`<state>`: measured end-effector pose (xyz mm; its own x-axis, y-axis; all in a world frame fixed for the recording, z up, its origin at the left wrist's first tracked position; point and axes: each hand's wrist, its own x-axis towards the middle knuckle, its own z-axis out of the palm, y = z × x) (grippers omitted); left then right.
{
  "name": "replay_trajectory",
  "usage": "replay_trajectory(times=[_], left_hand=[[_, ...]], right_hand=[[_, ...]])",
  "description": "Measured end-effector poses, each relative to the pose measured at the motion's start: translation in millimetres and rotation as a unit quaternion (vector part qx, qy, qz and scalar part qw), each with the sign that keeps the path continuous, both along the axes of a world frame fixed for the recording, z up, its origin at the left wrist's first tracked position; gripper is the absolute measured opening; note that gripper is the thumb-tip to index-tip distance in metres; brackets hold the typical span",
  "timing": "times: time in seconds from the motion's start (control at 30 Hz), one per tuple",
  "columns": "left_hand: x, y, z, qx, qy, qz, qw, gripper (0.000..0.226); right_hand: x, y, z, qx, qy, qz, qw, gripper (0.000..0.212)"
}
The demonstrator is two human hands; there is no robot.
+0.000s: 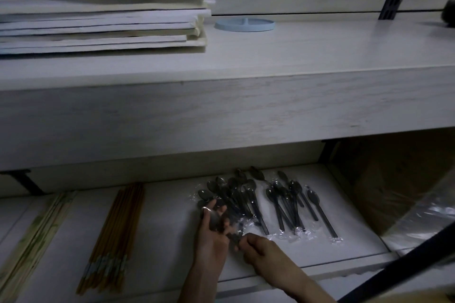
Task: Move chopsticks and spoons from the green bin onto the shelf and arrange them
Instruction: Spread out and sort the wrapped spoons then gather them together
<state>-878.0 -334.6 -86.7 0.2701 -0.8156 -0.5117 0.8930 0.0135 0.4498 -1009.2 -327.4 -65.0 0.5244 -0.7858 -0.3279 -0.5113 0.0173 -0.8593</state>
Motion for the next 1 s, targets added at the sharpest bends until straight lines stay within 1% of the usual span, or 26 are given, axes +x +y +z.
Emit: replay_trajectory(times=[0.03,0.1,0.17,0.27,0.33,0.37,0.43,0.5,0.53,0.57,0.63,0.73,0.83,0.93,1.0], left_hand=[[2.5,0.4,-2.1,-0.001,-0.006,0.005,1.0,0.029],[7.9,1.2,-3.9,-0.008,-0.01,0.012,1.0,0.035],[12.4,2.2,-3.1,-0.014,-0.012,0.017,1.0,0.037],[16.3,3.0,-6.7,-0.011,-0.008,0.015,1.0,0.038],[15.1,2.0,-8.9,0.005,-0.011,0.004,1.0,0.04],[14.2,0.8,-11.0,0.011,-0.011,0.007,1.0,0.04],[13.3,-2.5,-12.9,0.013,-0.001,0.032,0.999,0.036],[13.0,-4.9,-12.4,0.01,0.004,0.045,0.999,0.033],[13.8,-5.4,-11.7,0.007,0.002,0.047,0.999,0.031],[15.2,-5.6,-11.8,0.005,-0.001,0.05,0.999,0.03],[18.4,-6.6,-12.2,0.002,-0.005,0.053,0.999,0.029],[22.3,-9.7,-12.8,0.013,-0.012,0.052,0.998,0.03],[21.8,-13.5,-11.9,0.022,-0.014,0.05,0.998,0.031],[19.7,-16.8,-8.8,0.025,-0.001,0.059,0.998,0.029],[18.8,-18.4,-7.9,0.027,0.004,0.059,0.998,0.027]], right_hand=[[-1.7,-5.3,1.0,0.009,-0.004,0.004,1.0,0.031],[-5.3,-27.5,-1.8,0.001,-0.007,-0.023,1.0,0.032],[-8.1,-58.2,-10.7,-0.065,0.038,-0.059,0.995,0.027],[-4.2,-101.5,-25.3,-0.163,0.136,-0.086,0.973,0.025],[3.3,-120.9,-28.9,-0.2,0.158,-0.094,0.962,0.026],[7.2,-127.7,-27.7,-0.214,0.166,-0.09,0.958,0.032],[12.6,-140.2,-27.7,-0.221,0.195,-0.061,0.954,0.049],[14.3,-149.9,-31.3,-0.218,0.245,-0.03,0.944,0.057],[13.7,-153.4,-34.0,-0.223,0.281,-0.018,0.933,0.059],[12.3,-155.4,-36.7,-0.234,0.32,-0.006,0.918,0.058],[7.8,-158.8,-40.2,-0.255,0.38,-0.007,0.889,0.049],[1.3,-163.8,-43.7,-0.258,0.429,-0.044,0.865,0.037],[0.9,-169.5,-39.1,-0.245,0.441,-0.07,0.861,0.032],[5.8,-175.7,-29.3,-0.211,0.451,-0.052,0.866,0.032],[7.8,-176.1,-21.9,-0.199,0.44,-0.036,0.875,0.033]])
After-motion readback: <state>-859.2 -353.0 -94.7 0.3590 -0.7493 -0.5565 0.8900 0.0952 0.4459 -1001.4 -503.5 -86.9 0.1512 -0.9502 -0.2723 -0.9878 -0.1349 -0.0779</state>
